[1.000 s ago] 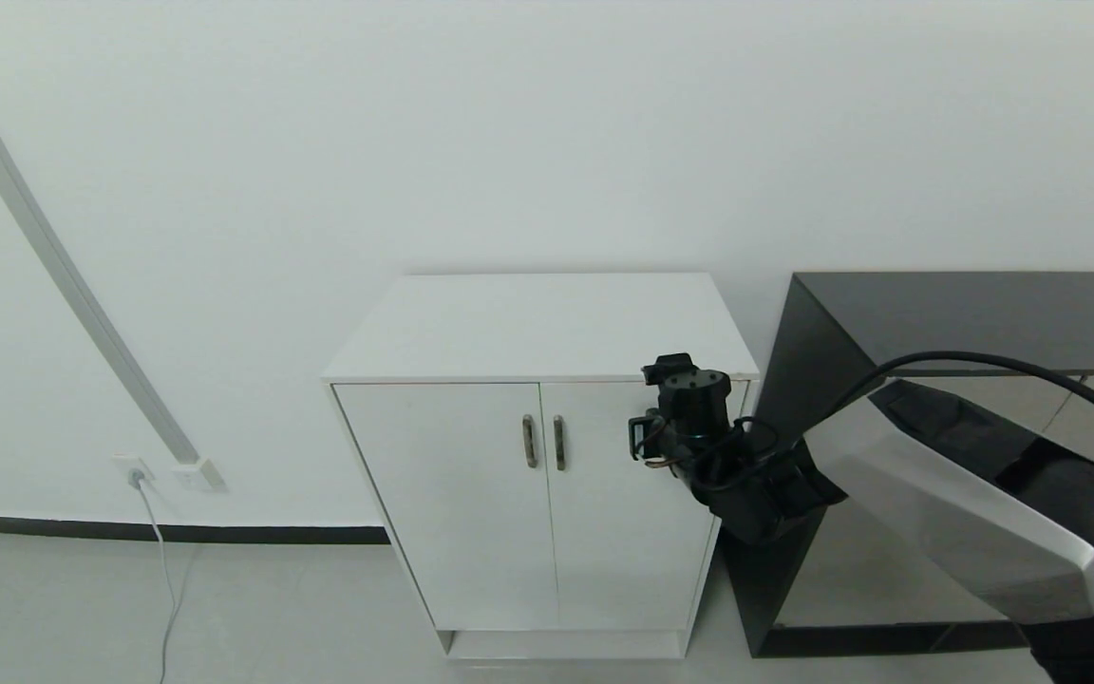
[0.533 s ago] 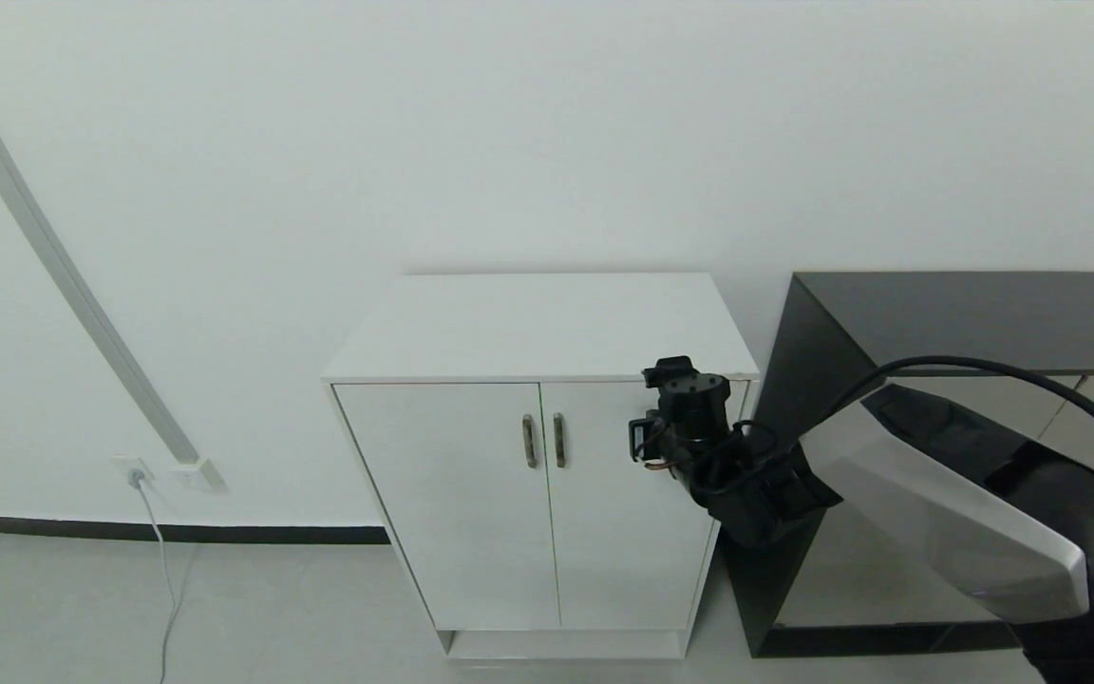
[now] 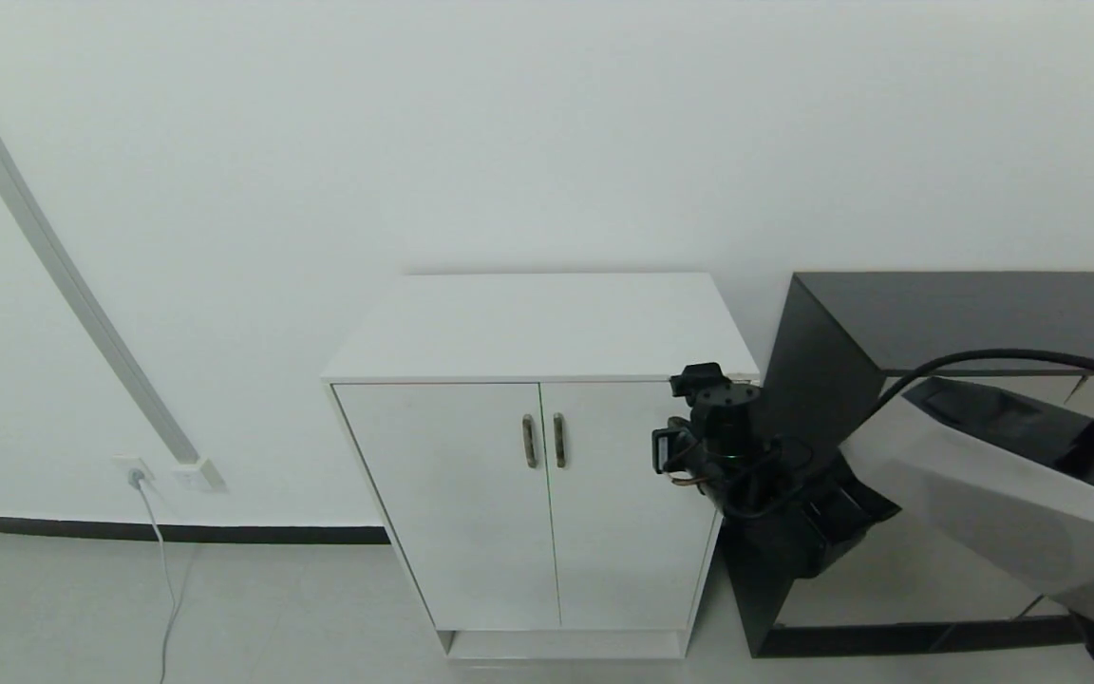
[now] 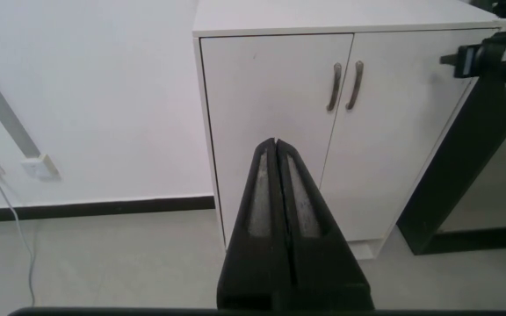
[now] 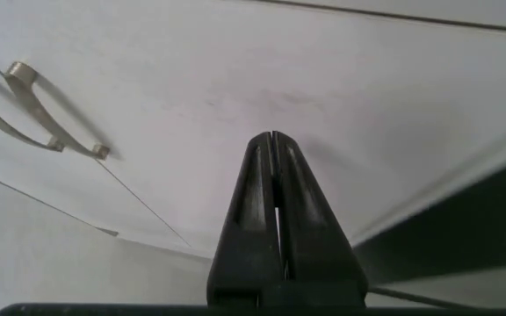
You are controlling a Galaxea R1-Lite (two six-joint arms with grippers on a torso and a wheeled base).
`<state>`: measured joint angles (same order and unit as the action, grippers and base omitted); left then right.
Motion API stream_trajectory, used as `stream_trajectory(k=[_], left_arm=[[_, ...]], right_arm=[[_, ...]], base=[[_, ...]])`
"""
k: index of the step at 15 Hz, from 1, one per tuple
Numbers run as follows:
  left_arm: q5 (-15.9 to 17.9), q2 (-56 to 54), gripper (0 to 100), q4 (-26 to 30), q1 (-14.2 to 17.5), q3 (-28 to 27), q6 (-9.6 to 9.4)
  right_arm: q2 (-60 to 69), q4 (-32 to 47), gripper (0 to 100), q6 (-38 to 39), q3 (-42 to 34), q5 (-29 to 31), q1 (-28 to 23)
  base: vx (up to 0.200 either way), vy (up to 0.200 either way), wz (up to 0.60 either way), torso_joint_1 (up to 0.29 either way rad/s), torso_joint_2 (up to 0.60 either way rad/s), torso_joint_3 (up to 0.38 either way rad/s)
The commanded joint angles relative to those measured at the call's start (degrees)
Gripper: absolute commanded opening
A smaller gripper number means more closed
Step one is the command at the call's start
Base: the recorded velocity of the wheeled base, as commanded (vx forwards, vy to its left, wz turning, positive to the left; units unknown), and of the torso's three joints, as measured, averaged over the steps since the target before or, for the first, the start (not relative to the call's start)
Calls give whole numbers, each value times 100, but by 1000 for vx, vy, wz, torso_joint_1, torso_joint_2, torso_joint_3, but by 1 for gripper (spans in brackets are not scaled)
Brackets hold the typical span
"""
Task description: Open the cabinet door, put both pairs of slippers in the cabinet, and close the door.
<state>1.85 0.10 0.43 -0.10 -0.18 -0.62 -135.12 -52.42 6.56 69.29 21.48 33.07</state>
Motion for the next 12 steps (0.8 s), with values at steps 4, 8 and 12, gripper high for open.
stream_trajectory(k=[4, 8, 12], left_arm=[[-1, 8, 0, 1, 1, 1, -8], [-1, 8, 0, 1, 1, 1, 1], [-80, 8, 0, 1, 1, 1, 1]], right_arm=[[1673, -471, 0, 3, -1911, 23, -618], [2702, -471, 0, -5, -2965, 146, -1303], [3765, -471, 0, -14, -4090, 348, -1760]], base=[[0, 0, 0, 0, 0, 0], [0, 0, 0, 0, 0, 0], [0, 0, 0, 0, 0, 0]])
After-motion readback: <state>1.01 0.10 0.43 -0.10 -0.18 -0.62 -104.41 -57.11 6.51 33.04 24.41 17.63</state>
